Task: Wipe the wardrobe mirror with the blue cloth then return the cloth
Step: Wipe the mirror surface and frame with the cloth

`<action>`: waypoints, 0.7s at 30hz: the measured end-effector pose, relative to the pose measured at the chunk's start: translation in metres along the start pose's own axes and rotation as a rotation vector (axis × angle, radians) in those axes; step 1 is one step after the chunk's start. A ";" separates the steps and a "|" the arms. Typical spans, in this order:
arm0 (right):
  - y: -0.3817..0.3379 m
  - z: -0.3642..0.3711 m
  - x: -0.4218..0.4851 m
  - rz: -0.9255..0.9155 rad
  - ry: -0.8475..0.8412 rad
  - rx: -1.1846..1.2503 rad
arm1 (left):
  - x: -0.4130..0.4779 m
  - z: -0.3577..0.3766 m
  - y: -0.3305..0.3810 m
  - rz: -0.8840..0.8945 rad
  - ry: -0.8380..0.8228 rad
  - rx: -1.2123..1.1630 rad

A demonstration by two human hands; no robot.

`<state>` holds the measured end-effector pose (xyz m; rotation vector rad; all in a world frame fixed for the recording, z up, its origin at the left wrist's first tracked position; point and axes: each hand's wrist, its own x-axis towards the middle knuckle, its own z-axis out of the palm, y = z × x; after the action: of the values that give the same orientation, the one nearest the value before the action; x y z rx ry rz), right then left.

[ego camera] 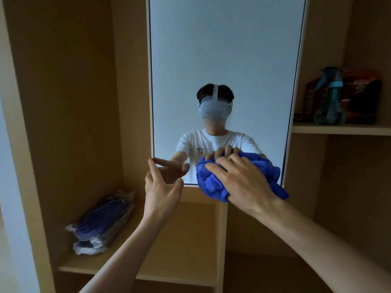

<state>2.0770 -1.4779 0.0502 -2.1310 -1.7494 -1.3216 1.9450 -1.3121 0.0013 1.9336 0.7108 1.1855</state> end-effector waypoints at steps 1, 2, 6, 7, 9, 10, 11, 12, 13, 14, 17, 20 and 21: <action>0.008 -0.005 0.001 0.015 0.014 -0.024 | 0.000 0.000 0.000 -0.003 -0.004 0.009; 0.017 -0.012 0.003 0.037 0.031 -0.041 | 0.000 0.000 0.001 -0.005 -0.004 0.016; 0.056 -0.042 0.021 0.107 0.094 -0.100 | -0.001 0.002 0.004 -0.007 0.016 0.026; 0.065 -0.048 0.025 0.113 0.105 -0.105 | -0.002 0.003 0.004 -0.007 0.017 0.034; 0.076 -0.054 0.028 0.110 0.116 -0.095 | -0.003 0.004 0.004 -0.002 0.028 0.029; 0.079 -0.054 0.027 0.098 0.116 -0.083 | -0.003 0.004 0.003 -0.001 0.039 0.024; 0.079 -0.052 0.025 0.082 0.116 -0.072 | -0.004 0.005 0.003 -0.002 0.050 0.025; 0.078 -0.049 0.022 0.067 0.116 -0.066 | -0.004 0.006 0.003 -0.006 0.059 0.029; 0.075 -0.045 0.018 0.059 0.118 -0.064 | -0.004 0.007 0.003 -0.009 0.066 0.034; 0.072 -0.041 0.013 0.055 0.123 -0.061 | -0.005 0.009 0.004 -0.012 0.076 0.035; 0.063 -0.026 -0.003 0.058 0.118 -0.034 | -0.006 0.014 0.005 -0.013 0.109 0.031; 0.052 -0.013 -0.022 0.037 0.090 0.026 | -0.006 0.017 0.007 -0.015 0.126 0.038; 0.049 -0.008 -0.029 0.028 0.076 0.042 | -0.007 0.017 0.007 -0.016 0.128 0.040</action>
<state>2.1141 -1.5211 0.0575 -2.0480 -1.6967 -1.3276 1.9582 -1.3266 -0.0011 1.8938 0.8208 1.3026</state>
